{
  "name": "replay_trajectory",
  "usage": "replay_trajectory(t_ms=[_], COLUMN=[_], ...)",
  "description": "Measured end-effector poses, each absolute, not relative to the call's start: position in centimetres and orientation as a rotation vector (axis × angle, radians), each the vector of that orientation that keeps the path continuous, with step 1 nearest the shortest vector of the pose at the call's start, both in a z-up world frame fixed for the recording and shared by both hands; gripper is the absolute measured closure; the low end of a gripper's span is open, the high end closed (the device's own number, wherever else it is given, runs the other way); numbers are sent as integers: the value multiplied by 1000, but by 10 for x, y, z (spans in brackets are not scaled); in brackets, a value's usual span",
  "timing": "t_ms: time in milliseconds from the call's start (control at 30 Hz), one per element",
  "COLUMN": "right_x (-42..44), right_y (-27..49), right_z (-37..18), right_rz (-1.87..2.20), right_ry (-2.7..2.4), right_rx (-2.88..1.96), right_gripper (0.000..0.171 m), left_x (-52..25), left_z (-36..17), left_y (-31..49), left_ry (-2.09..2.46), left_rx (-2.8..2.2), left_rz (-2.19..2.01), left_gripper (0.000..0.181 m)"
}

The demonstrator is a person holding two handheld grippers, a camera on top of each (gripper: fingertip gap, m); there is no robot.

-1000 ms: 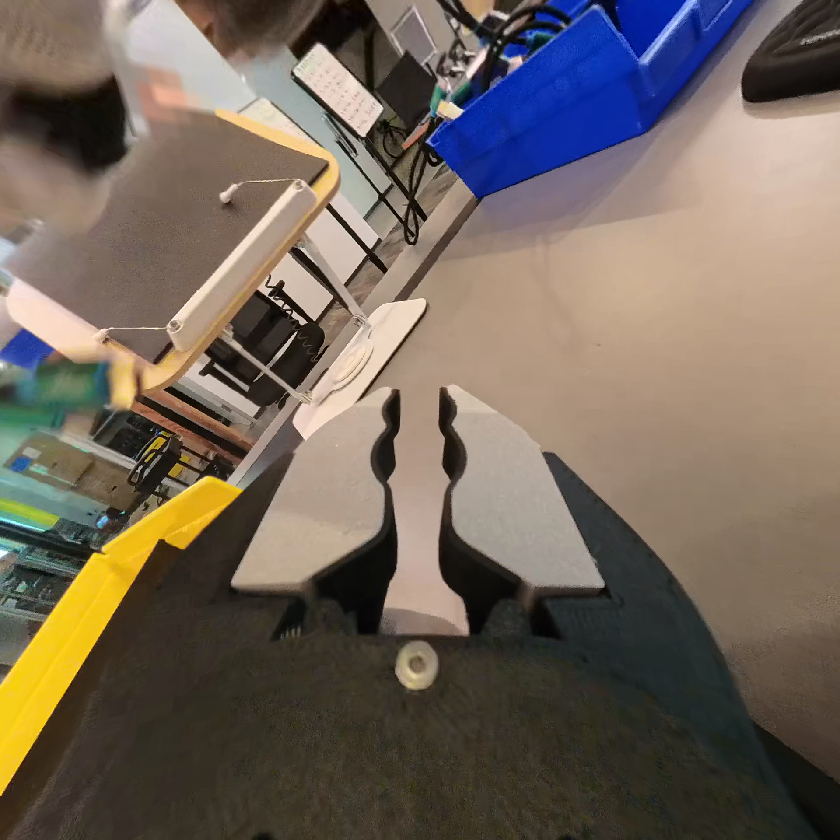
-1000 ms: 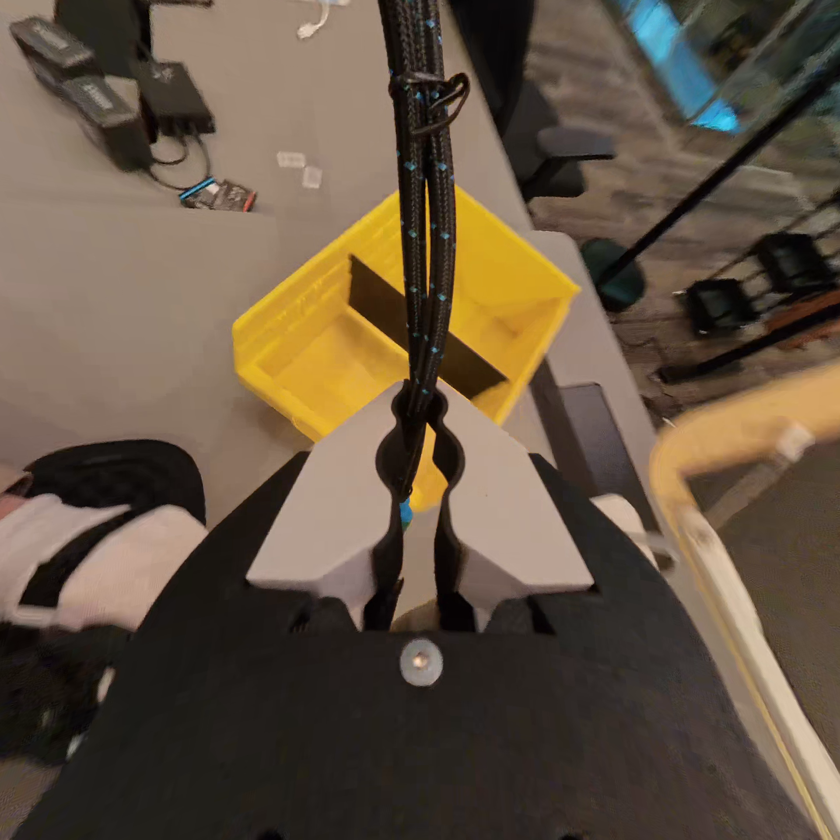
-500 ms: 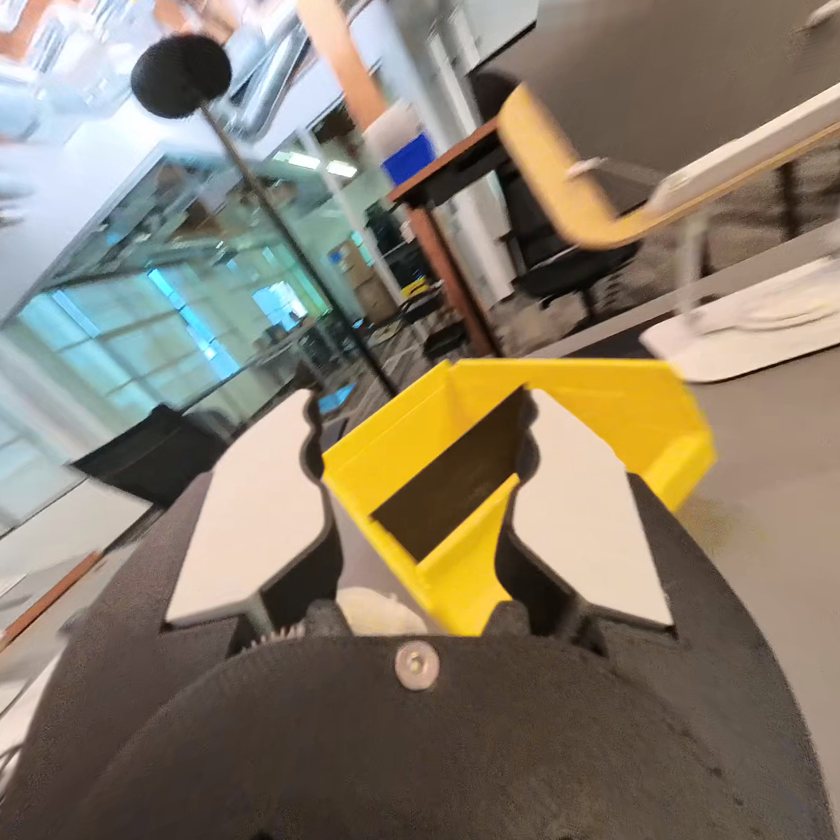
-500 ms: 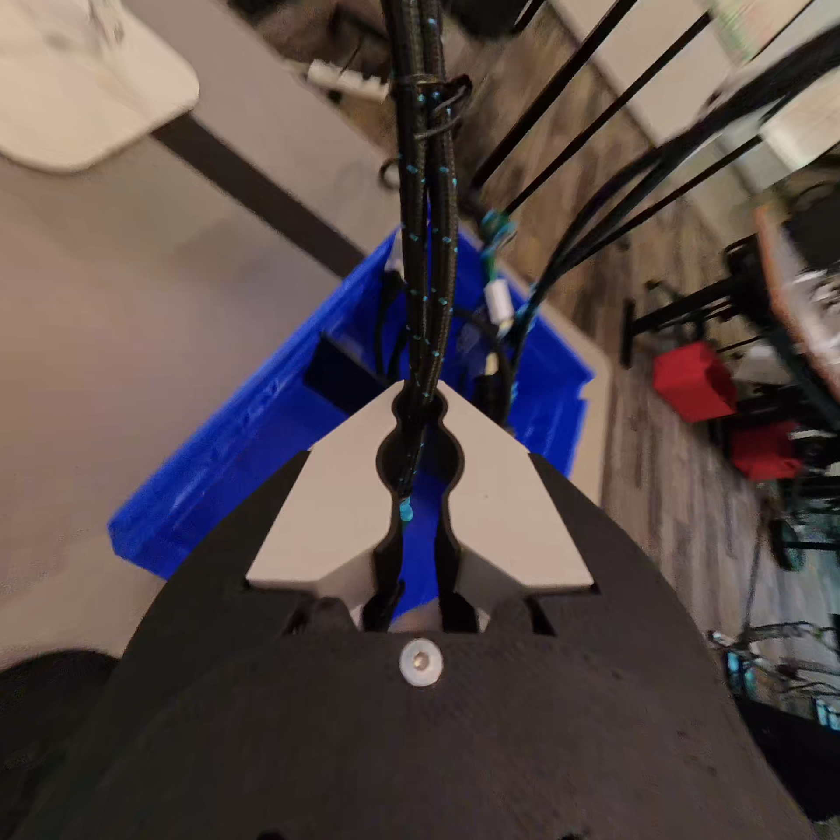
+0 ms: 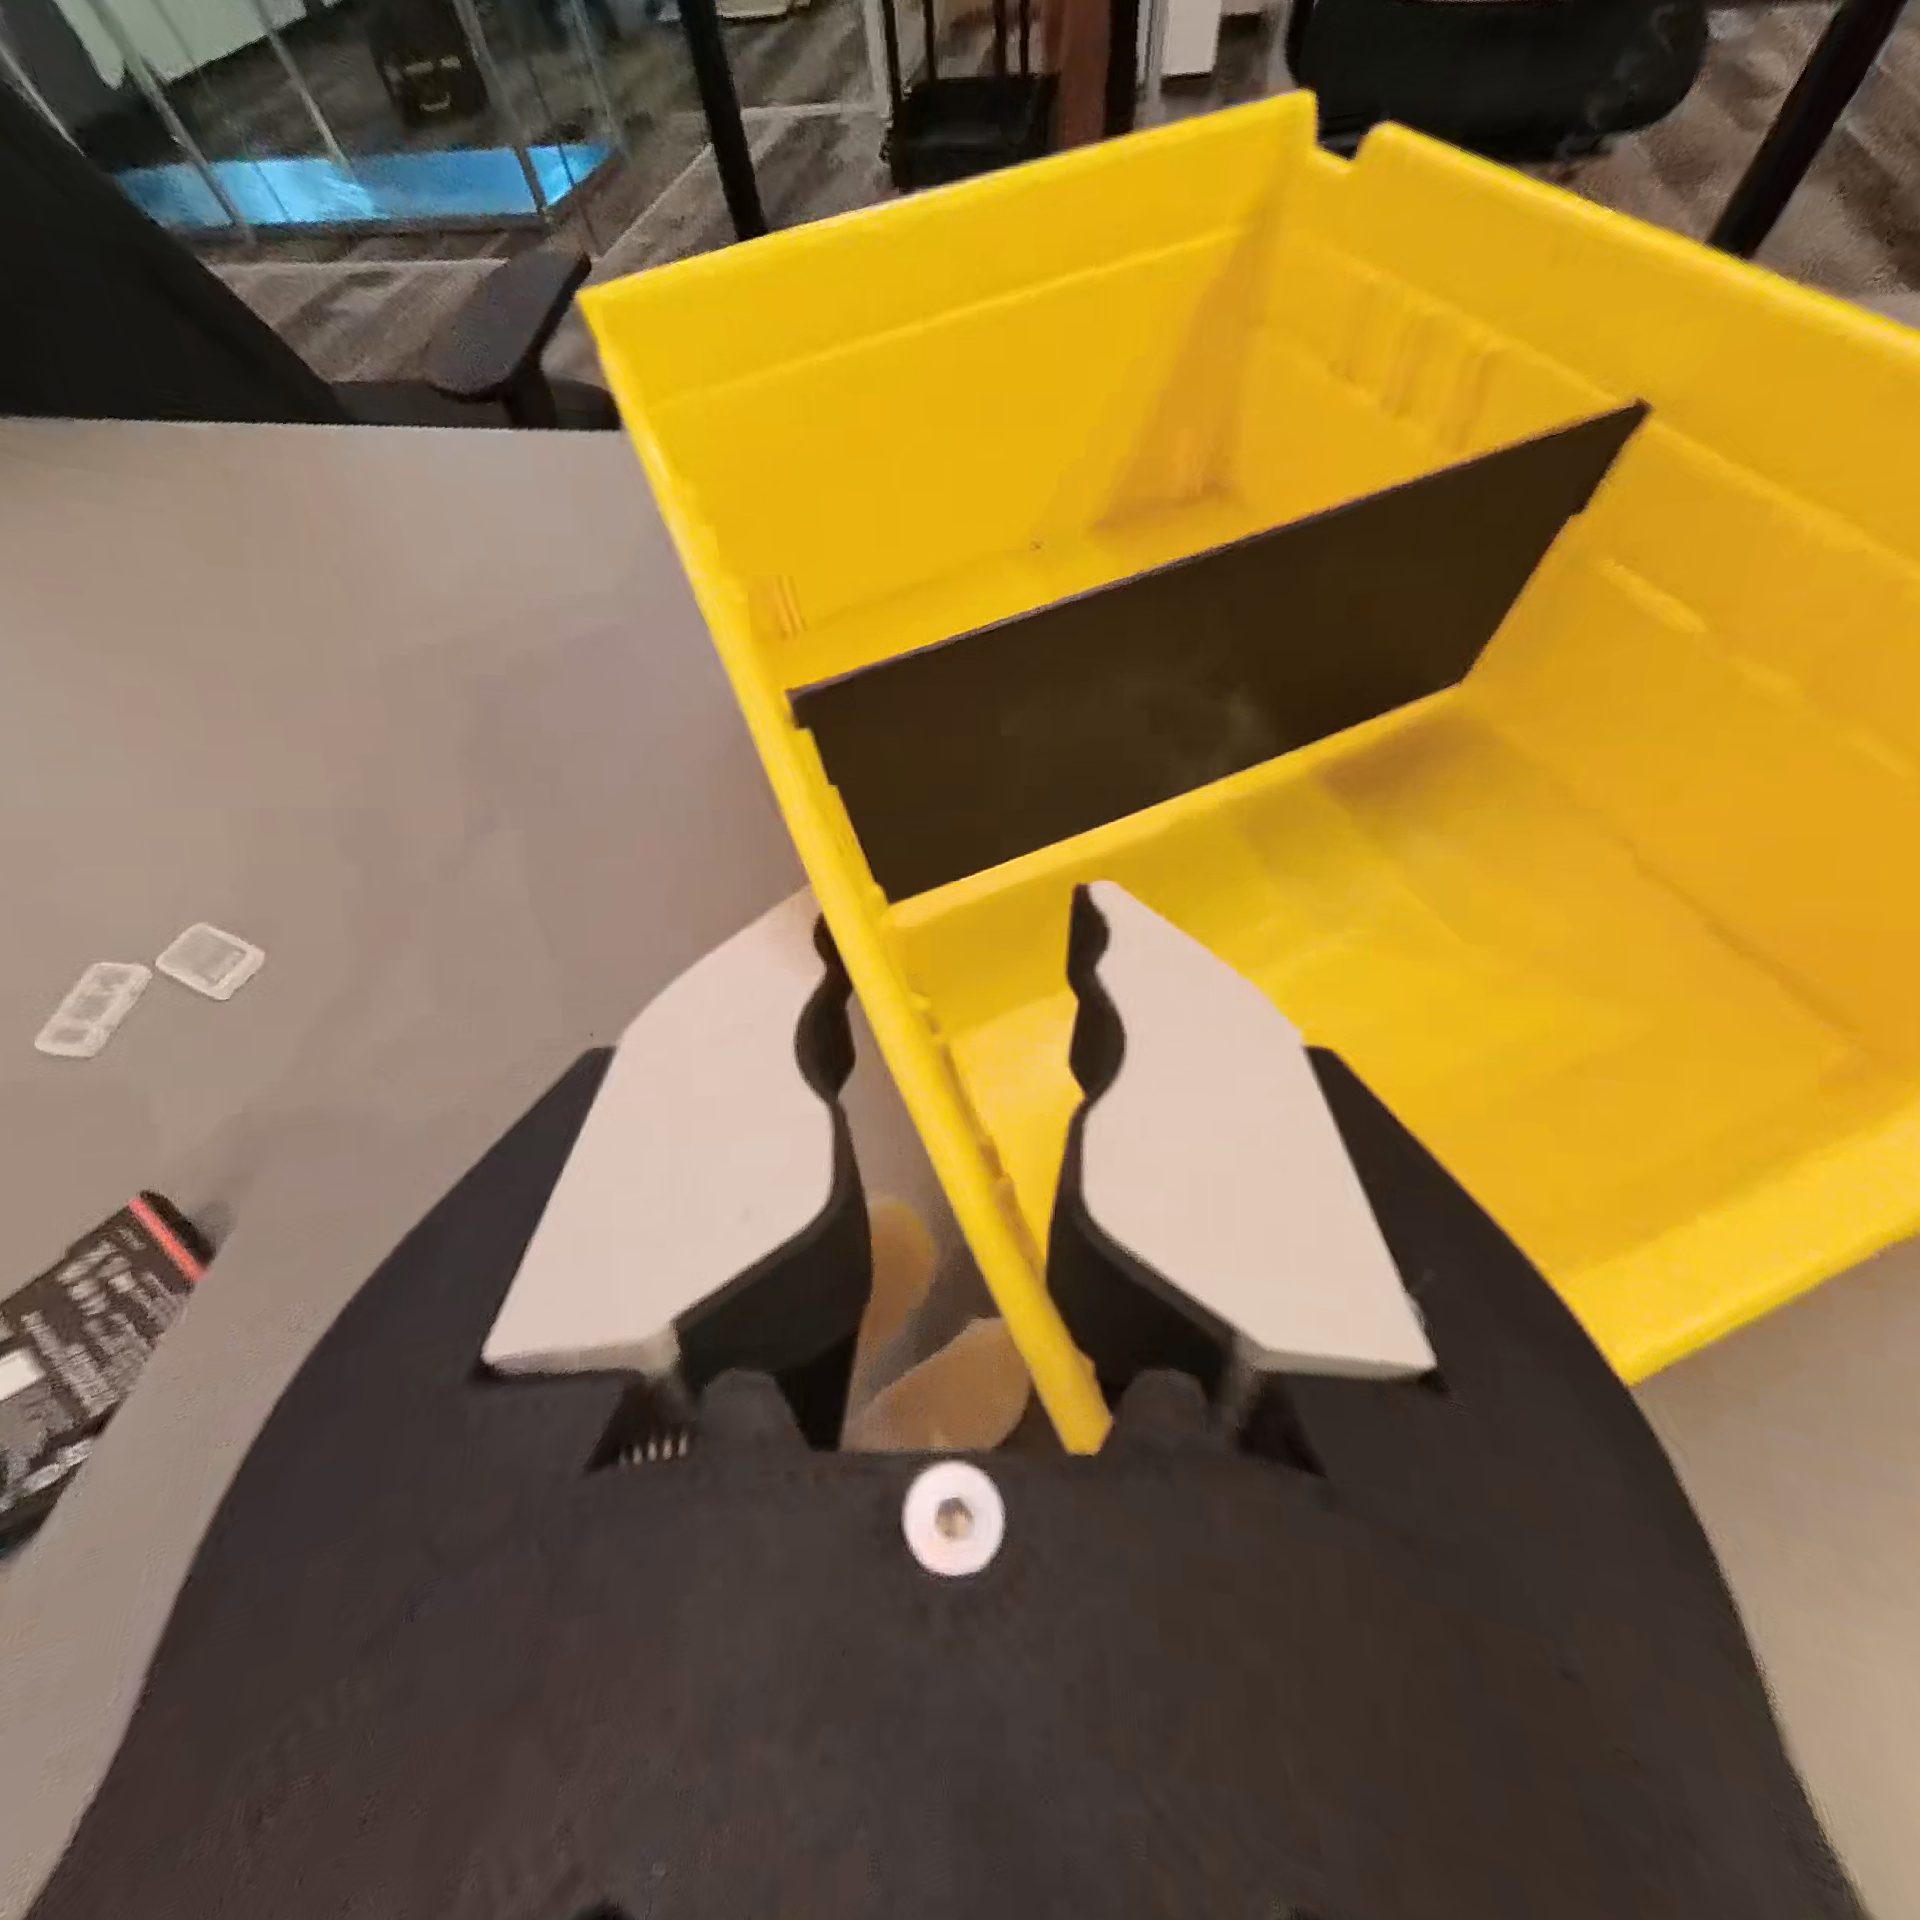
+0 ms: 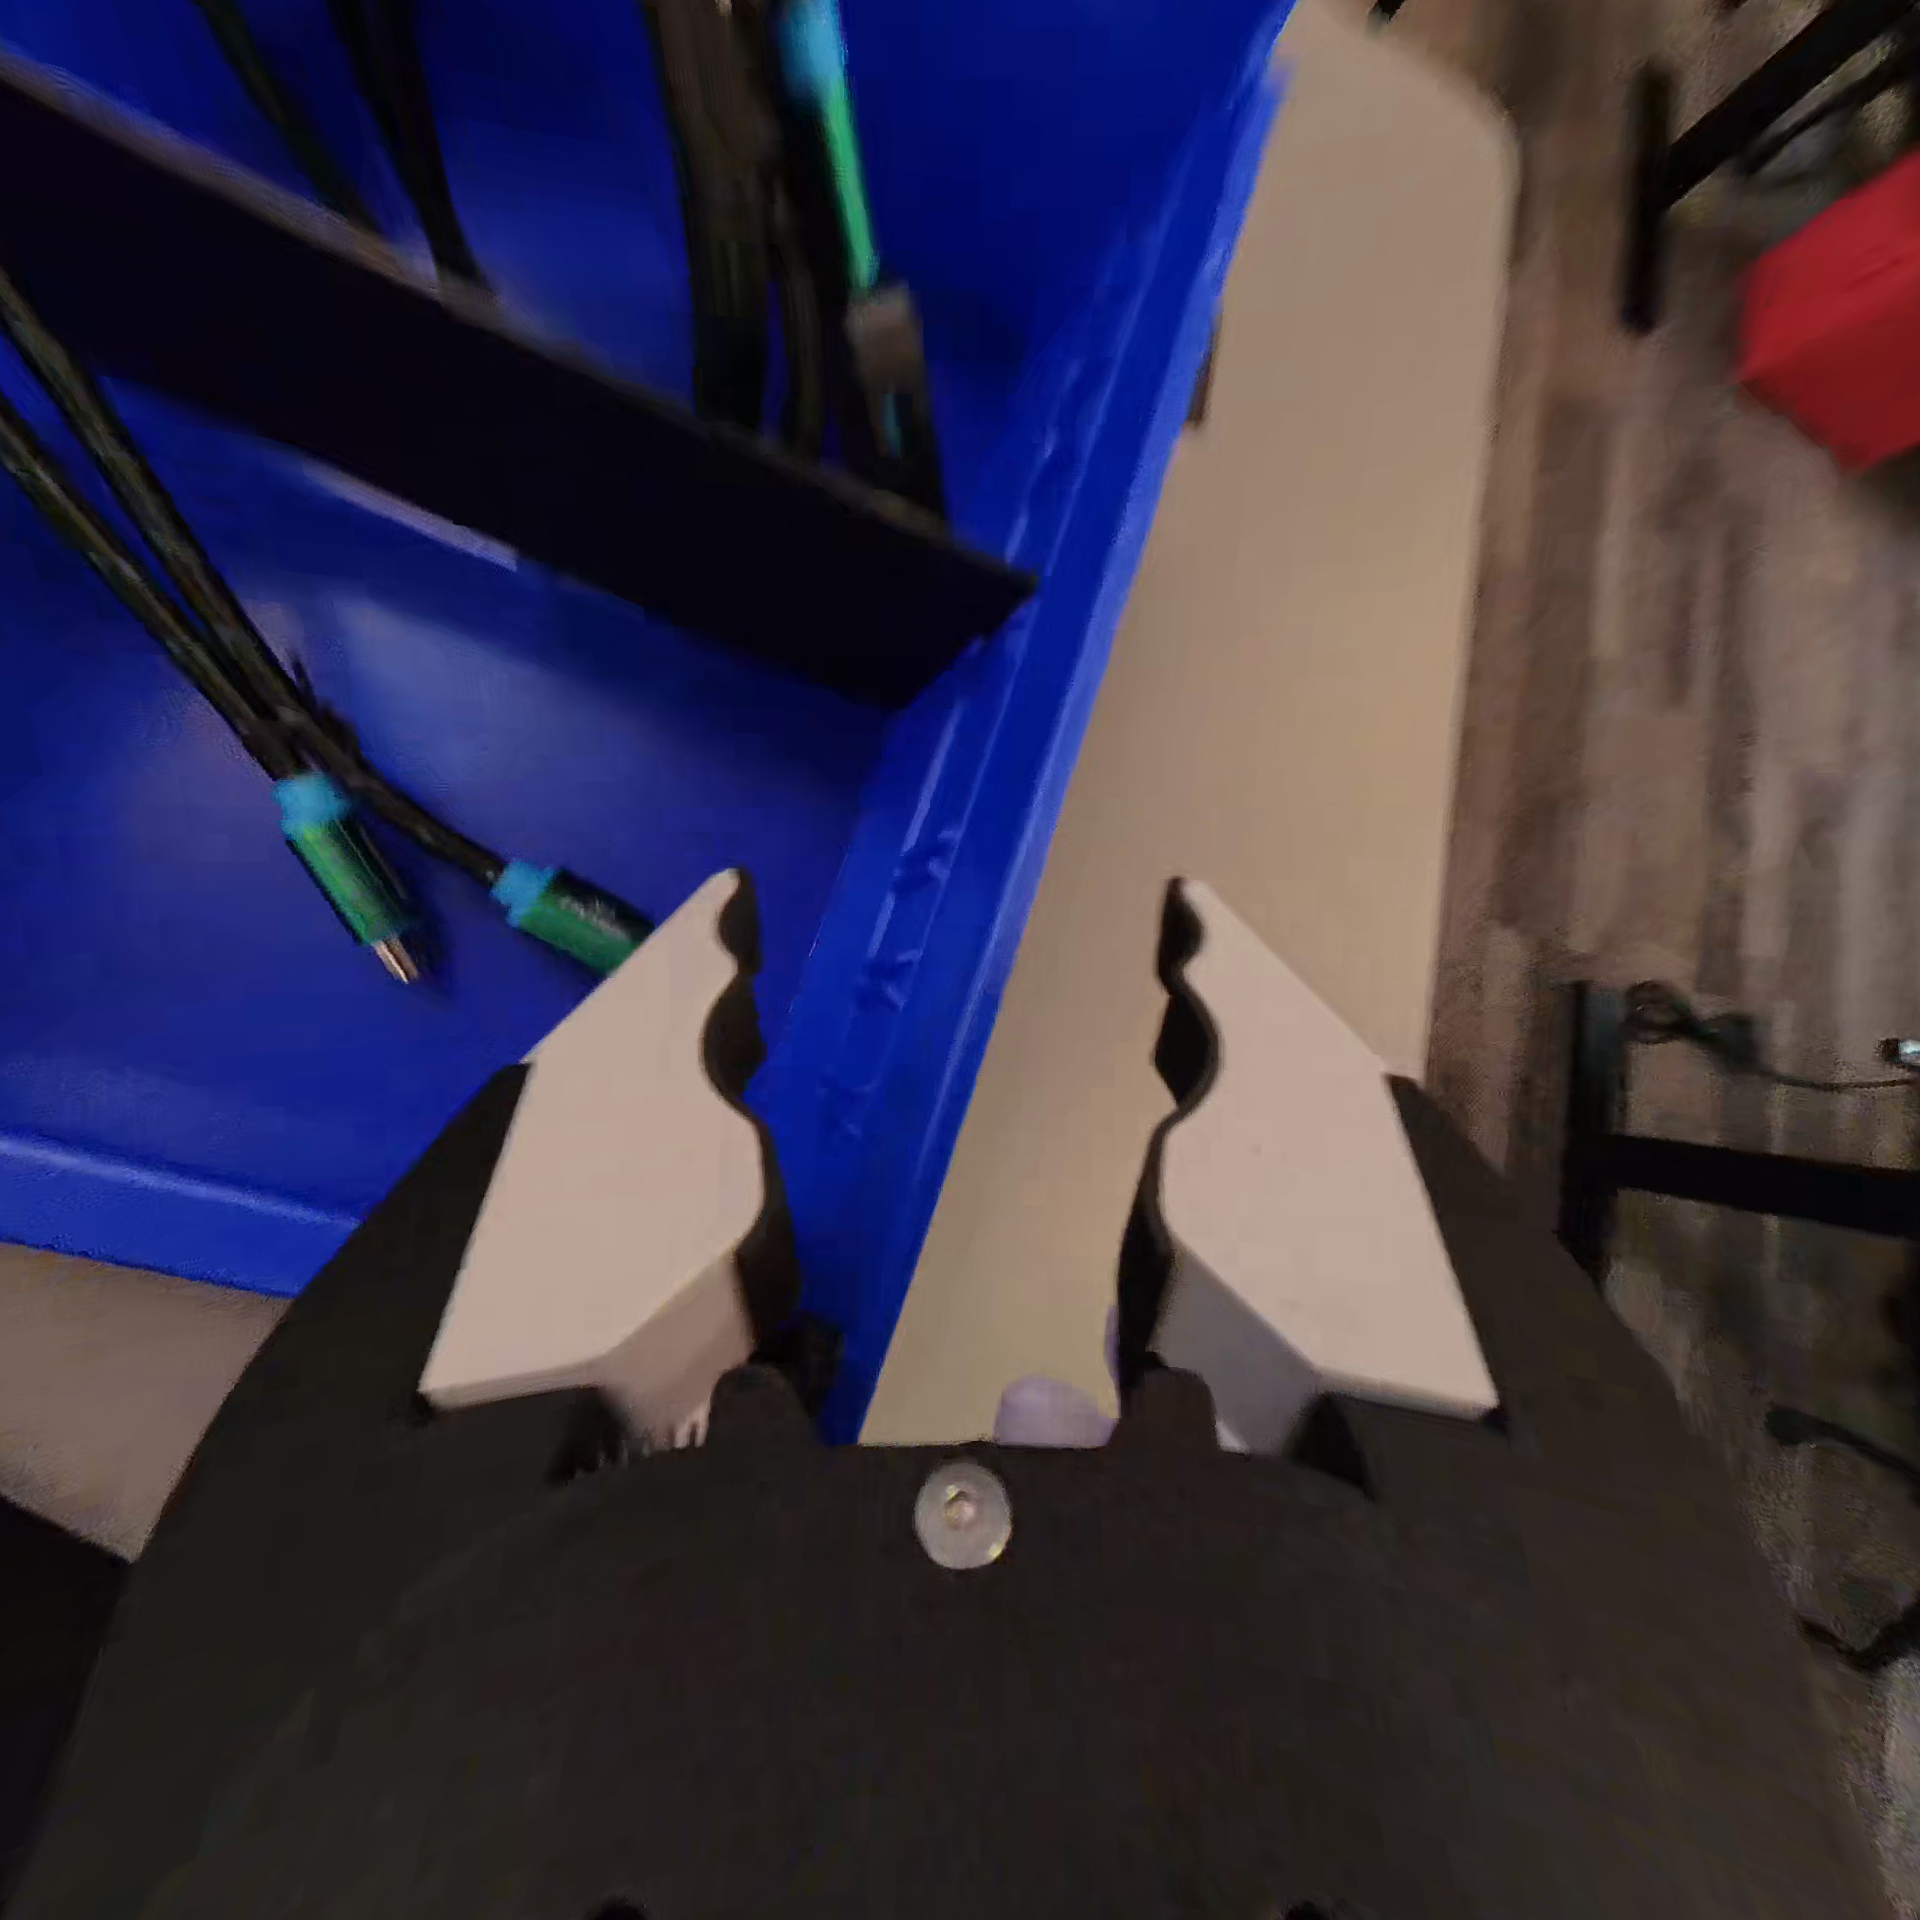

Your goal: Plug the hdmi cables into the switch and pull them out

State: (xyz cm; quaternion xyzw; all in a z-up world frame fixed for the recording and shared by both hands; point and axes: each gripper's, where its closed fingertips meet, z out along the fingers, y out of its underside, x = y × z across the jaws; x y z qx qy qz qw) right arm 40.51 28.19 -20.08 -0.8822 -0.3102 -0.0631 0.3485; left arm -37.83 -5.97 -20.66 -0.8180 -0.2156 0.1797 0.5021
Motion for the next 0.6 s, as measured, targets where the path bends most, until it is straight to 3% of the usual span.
replay_trajectory(t_ms=[67, 233, 600], right_x=[400, 394, 355], right_y=[275, 278, 193], right_z=[-223, -217, -178], right_rz=[-111, 103, 88], right_ry=[-875, -621, -707], right_rx=[-2333, -2334, -2329], right_gripper=[131, 167, 167], left_x=[-383, -388, -388], left_z=[-207, -205, -153], left_y=[-56, -58, -103], left_ry=[-553, -583, -588], left_rx=[-1950, -1895, -1700], left_rz=[375, 268, 201], left_gripper=[147, 153, 154])
